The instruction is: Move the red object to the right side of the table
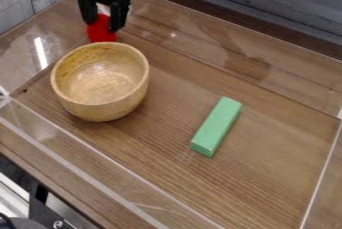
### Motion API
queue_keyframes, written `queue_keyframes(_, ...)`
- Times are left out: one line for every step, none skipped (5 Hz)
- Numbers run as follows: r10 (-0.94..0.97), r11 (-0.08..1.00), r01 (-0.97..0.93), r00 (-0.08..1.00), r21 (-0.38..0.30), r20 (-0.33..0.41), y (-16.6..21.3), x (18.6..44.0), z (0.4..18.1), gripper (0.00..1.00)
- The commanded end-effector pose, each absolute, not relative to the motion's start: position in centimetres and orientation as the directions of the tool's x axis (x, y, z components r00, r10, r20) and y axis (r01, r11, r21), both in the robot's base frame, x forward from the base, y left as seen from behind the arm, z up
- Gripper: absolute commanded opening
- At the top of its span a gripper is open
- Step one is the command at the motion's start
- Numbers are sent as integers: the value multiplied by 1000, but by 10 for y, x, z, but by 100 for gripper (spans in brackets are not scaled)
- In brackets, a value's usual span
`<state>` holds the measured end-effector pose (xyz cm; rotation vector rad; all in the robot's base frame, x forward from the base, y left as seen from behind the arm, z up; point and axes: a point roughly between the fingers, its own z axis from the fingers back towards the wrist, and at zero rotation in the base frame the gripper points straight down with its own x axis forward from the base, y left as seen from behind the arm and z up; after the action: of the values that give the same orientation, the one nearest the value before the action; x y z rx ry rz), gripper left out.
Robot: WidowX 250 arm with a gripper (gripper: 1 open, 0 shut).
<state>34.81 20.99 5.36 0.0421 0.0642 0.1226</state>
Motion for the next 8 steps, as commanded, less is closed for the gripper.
queue_keyframes(124,990,-122,992,73,-33,211,352,63,0)
queue_keyframes(124,990,-123,992,71,-7,208,351,77,0)
queue_keyframes(122,989,-126,991,74,62,200,348,109,0)
queue_keyframes(113,989,-123,985,75,127,186,345,141,0)
queue_keyframes(35,998,-43,991,55,131,145,337,148,0)
queue_keyframes(-66,997,62,990,35,122,101,332,146,0)
queue_keyframes(-159,987,159,981,12,113,60,323,144,0)
queue_keyframes(-222,974,225,970,-14,95,21,310,137,0)
